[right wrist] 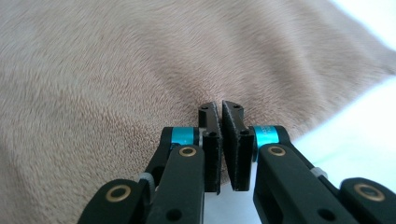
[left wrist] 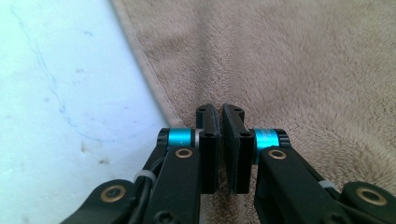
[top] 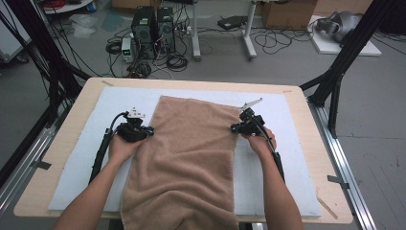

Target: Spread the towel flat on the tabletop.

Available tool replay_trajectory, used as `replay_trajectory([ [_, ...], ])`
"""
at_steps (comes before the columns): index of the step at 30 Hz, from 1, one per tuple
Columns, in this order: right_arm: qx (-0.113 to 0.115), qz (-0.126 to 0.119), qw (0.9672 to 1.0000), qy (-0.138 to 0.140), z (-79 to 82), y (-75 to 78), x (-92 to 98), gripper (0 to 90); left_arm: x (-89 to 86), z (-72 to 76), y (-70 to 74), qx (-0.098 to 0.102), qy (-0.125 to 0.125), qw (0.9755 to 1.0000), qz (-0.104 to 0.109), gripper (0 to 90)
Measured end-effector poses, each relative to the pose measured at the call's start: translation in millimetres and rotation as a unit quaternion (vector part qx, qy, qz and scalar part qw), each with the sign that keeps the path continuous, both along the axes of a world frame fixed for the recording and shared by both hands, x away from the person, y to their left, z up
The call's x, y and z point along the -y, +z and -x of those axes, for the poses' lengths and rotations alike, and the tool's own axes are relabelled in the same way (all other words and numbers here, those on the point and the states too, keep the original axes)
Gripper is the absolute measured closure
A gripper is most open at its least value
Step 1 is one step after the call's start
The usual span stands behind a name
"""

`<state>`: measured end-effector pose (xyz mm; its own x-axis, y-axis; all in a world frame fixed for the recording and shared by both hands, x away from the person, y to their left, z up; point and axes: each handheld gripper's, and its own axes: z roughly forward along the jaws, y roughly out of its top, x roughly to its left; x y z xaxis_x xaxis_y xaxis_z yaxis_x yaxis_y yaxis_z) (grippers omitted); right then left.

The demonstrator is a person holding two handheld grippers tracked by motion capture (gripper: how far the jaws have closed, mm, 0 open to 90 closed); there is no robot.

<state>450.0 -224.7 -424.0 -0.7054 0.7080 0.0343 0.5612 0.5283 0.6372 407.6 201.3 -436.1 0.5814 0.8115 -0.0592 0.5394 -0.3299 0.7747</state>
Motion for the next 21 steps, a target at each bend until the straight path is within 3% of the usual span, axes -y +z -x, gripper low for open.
replay_trajectory([
  [3,0.029,-0.007,0.9986,-0.043,-8.6,7.8,5.2,84.8,2.0,-1.6,4.3,0.030,0.019,0.9991,0.025,84.7],
  [5,0.032,-0.017,0.9975,-0.061,-14.1,10.0,9.1,75.9,1.3,-2.8,2.6,0.028,0.021,0.9991,0.023,82.4],
  [7,0.024,-0.035,0.9975,-0.057,-14.3,11.3,15.0,71.4,-3.1,-2.8,0.8,0.013,0.011,0.9997,0.018,75.5],
  [9,0.011,-0.041,0.9981,-0.045,-11.1,13.1,17.7,68.4,-7.6,-1.1,1.1,-0.003,-0.006,0.9999,0.008,69.2],
  [11,0.000,-0.045,0.9987,-0.023,-2.6,14.9,15.9,64.7,-9.5,4.8,4.4,-0.004,-0.020,0.9997,-0.013,64.5],
  [13,0.008,-0.048,0.9988,0.001,9.7,17.5,12.8,63.3,-11.2,14.0,8.6,0.000,-0.031,0.9995,-0.003,60.4],
  [15,0.012,-0.064,0.9976,0.022,24.5,19.5,8.8,61.9,-12.0,25.3,13.0,0.005,-0.047,0.9989,-0.006,57.4],
  [17,0.018,-0.057,0.9973,0.043,39.3,21.4,3.7,61.5,-12.9,36.0,16.8,0.004,-0.059,0.9982,-0.012,56.0],
  [21,0.018,-0.074,0.9941,0.077,67.7,26.6,-1.4,60.3,-15.5,60.1,22.7,0.013,-0.085,0.9963,-0.009,55.1],
])
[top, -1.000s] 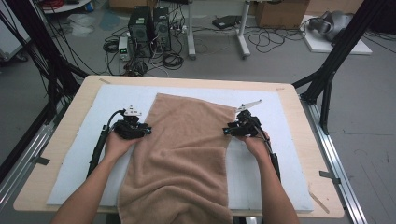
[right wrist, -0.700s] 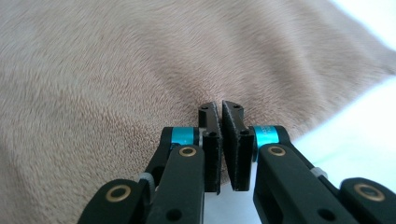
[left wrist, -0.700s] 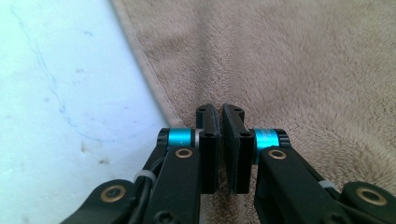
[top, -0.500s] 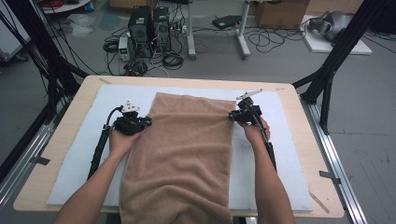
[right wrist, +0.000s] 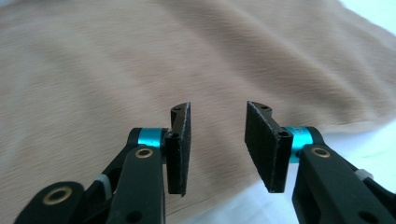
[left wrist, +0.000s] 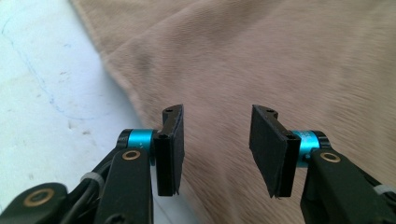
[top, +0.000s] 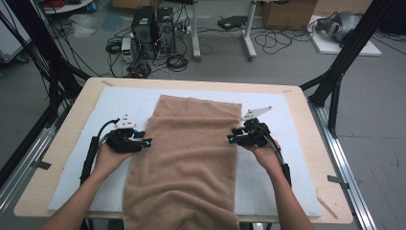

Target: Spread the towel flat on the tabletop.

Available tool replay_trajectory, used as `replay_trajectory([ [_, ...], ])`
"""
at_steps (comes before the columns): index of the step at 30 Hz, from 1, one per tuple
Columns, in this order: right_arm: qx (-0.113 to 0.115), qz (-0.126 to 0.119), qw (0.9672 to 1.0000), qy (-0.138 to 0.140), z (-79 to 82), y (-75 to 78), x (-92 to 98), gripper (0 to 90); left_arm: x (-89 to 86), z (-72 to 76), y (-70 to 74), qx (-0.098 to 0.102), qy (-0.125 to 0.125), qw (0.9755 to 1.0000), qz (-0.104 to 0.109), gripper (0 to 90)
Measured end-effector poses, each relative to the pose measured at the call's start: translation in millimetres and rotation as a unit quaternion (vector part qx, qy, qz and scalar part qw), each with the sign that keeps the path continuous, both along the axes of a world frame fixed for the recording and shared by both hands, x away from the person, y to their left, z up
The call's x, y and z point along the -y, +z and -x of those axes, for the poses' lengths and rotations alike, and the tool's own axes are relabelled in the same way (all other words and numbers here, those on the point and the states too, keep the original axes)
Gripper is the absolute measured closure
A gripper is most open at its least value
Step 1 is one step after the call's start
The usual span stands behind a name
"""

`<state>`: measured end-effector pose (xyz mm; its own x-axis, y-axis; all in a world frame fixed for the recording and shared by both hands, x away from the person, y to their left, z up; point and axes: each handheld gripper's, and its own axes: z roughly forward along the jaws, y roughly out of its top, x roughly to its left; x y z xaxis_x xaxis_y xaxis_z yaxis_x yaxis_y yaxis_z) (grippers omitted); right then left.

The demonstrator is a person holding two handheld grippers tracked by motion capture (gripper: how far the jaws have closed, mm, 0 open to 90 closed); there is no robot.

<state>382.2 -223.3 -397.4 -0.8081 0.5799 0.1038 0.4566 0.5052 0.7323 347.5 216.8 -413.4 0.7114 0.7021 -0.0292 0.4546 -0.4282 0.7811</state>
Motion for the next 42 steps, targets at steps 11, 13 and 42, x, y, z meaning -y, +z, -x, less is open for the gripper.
replay_trajectory([
  [11,-0.002,0.016,0.9960,0.088,75.8,-24.5,-19.5,59.3,-9.3,62.9,-16.9,-0.021,-0.035,0.9991,-0.010,54.0],
  [13,-0.008,0.017,0.9954,0.094,83.6,-27.6,-21.1,60.2,-9.2,70.2,-20.1,-0.025,-0.039,0.9989,-0.008,54.2],
  [42,-0.026,0.009,0.9953,0.093,114.1,-27.0,11.6,62.9,11.9,94.8,-25.2,-0.034,-0.078,0.9963,-0.012,59.0],
])
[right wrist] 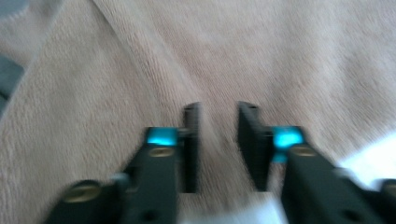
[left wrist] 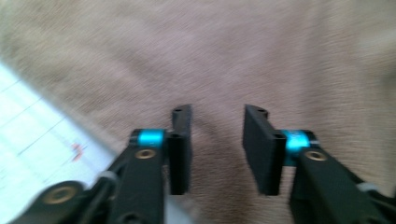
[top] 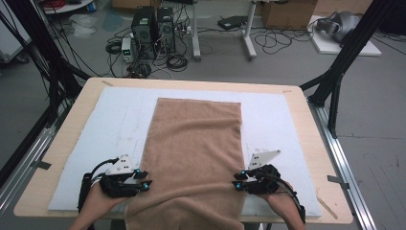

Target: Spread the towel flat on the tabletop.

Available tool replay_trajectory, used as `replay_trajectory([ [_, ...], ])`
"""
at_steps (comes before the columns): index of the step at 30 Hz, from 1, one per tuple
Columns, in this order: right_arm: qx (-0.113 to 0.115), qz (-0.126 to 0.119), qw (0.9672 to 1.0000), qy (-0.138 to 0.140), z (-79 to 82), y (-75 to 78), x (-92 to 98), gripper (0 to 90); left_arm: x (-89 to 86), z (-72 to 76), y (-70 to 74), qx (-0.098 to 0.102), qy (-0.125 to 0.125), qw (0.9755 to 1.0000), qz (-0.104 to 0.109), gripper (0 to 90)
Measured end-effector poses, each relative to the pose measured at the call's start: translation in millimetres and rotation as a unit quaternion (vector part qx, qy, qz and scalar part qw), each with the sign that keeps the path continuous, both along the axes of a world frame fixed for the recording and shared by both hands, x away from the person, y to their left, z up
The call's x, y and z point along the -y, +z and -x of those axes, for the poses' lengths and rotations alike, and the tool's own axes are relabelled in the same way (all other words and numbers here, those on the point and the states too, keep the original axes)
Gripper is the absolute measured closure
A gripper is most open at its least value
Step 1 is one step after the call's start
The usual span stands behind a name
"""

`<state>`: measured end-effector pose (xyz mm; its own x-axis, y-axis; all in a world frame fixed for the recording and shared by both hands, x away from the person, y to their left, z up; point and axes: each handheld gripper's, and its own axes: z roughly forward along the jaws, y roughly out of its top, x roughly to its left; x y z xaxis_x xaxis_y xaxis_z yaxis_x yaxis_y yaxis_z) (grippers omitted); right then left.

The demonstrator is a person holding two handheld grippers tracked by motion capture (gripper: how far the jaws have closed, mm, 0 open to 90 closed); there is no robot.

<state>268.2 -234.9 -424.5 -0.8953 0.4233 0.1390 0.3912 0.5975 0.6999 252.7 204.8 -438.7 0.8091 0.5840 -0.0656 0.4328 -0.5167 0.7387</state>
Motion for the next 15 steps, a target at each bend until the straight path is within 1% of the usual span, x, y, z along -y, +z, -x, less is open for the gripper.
replay_trajectory([
  [1,-0.001,0.003,1.0000,0.002,-0.8,-2.3,-3.2,62.1,0.3,-2.6,-3.3,-0.002,-0.003,1.0000,-0.002,60.1],
  [2,0.001,0.009,1.0000,0.002,-2.8,-5.0,-6.7,60.4,-0.4,-3.7,-3.8,0.003,0.004,1.0000,0.004,64.9],
  [3,-0.002,0.016,0.9999,0.001,-5.0,-7.7,-10.3,60.4,-1.0,-5.8,-3.9,-0.004,0.009,0.9999,0.011,72.1],
  [4,-0.003,0.019,0.9998,0.001,-7.6,-10.8,-14.2,62.0,-2.0,-7.9,-3.6,-0.011,0.008,0.9998,0.018,77.9],
  [5,-0.005,0.024,0.9997,0.004,-10.1,-13.2,-17.9,68.4,-1.9,-8.9,-3.2,-0.012,0.009,0.9997,0.018,81.5],
  [6,0.006,0.026,0.9996,0.003,-11.9,-12.9,-19.7,76.9,-1.1,-9.6,-3.0,-0.009,0.013,0.9997,0.018,82.9],
  [7,-0.001,0.029,0.9995,0.007,-15.2,-12.2,-21.2,82.9,-0.5,-11.0,-2.4,-0.006,0.014,0.9998,0.015,83.9],
  [8,-0.010,0.029,0.9994,0.013,-19.4,-11.5,-22.8,85.8,0.5,-12.9,-1.4,-0.002,0.018,0.9997,0.014,84.7],
  [9,-0.007,0.035,0.9993,0.010,-21.9,-9.8,-24.8,87.2,0.9,-14.9,0.2,0.005,0.024,0.9996,0.015,85.8],
  [10,0.003,0.041,0.9991,0.005,-24.1,-7.1,-26.7,89.4,1.2,-17.5,1.8,0.014,0.034,0.9992,0.016,87.3],
  [11,0.011,0.043,0.9990,-0.001,-26.3,-4.2,-28.2,89.4,1.4,-20.8,3.3,0.020,0.045,0.9987,0.017,88.0],
  [13,0.019,0.045,0.9987,-0.012,-32.3,-0.2,-31.6,89.4,2.5,-29.6,6.4,0.028,0.059,0.9978,0.012,89.5],
  [15,0.026,0.054,0.9980,-0.021,-39.0,1.5,-34.6,89.4,3.9,-38.5,7.9,0.034,0.073,0.9967,0.011,89.5],
])
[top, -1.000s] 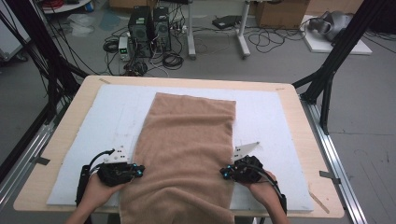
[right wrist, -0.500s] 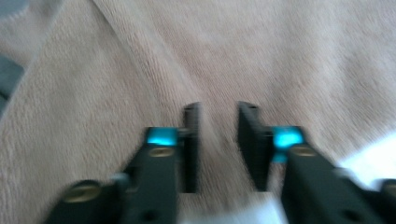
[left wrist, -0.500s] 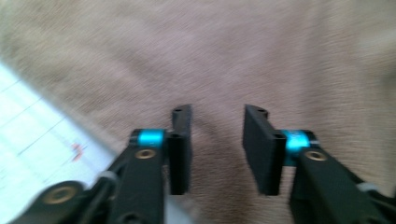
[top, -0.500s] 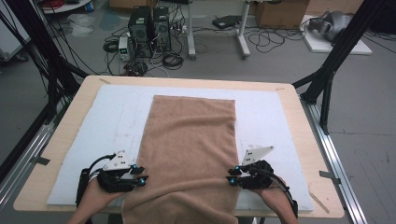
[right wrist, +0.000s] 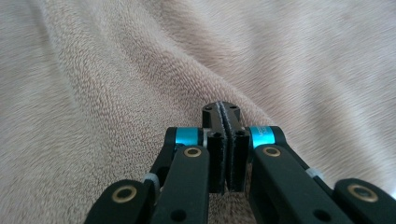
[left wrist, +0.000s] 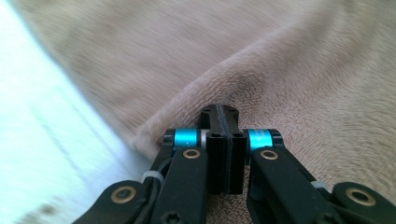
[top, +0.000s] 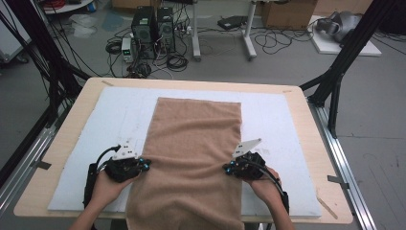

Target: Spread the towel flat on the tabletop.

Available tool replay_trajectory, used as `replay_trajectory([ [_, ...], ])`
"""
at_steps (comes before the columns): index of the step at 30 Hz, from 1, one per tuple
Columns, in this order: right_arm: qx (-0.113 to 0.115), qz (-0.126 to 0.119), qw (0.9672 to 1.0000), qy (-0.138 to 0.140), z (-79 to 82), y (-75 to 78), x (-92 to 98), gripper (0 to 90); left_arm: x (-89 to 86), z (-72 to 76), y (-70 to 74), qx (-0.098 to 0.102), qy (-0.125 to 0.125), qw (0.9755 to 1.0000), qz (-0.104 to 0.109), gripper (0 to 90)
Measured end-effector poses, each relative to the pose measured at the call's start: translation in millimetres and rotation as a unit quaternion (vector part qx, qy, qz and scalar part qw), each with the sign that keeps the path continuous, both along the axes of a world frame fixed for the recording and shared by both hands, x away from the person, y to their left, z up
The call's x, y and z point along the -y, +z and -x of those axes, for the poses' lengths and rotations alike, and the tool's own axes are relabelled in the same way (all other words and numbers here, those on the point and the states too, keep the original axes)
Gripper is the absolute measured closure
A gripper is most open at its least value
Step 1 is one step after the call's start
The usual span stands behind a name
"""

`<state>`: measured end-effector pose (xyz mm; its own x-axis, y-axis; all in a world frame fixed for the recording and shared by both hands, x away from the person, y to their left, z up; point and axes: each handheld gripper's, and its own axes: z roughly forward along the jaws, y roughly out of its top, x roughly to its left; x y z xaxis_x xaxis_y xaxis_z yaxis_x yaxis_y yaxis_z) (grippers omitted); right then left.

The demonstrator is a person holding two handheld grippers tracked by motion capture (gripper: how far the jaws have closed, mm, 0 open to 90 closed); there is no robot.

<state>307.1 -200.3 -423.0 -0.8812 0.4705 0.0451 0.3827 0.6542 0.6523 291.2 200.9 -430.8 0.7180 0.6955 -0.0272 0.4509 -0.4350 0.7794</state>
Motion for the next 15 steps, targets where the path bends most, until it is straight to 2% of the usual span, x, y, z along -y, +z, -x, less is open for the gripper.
replay_trajectory([
  [2,-0.004,-0.002,0.9999,-0.010,-8.1,-1.9,-0.6,89.4,2.3,-7.7,-1.2,0.009,0.018,0.9996,-0.020,89.7],
  [5,-0.009,0.008,0.9995,-0.028,-16.4,-6.9,2.2,89.5,1.3,-18.9,-5.2,0.010,0.043,0.9986,-0.030,89.7],
  [7,-0.011,0.000,0.9991,-0.040,-20.3,-8.3,5.4,89.5,-0.3,-24.9,-6.6,-0.002,0.045,0.9988,-0.022,89.5],
  [8,-0.007,0.003,0.9989,-0.045,-21.3,-8.4,6.4,89.5,-0.8,-25.1,-5.3,-0.001,0.045,0.9988,-0.020,89.3],
  [9,-0.010,-0.001,0.9988,-0.049,-22.1,-8.2,7.6,89.2,-1.2,-23.7,-3.7,0.004,0.041,0.9990,-0.017,87.6],
  [11,-0.003,-0.010,0.9987,-0.051,-20.0,-5.6,10.2,83.2,-3.0,-18.1,0.3,0.005,0.031,0.9995,-0.008,82.5],
  [15,0.006,-0.039,0.9983,-0.044,-7.4,3.6,15.9,72.7,-10.1,1.0,8.3,0.017,0.009,0.9998,0.007,72.3],
])
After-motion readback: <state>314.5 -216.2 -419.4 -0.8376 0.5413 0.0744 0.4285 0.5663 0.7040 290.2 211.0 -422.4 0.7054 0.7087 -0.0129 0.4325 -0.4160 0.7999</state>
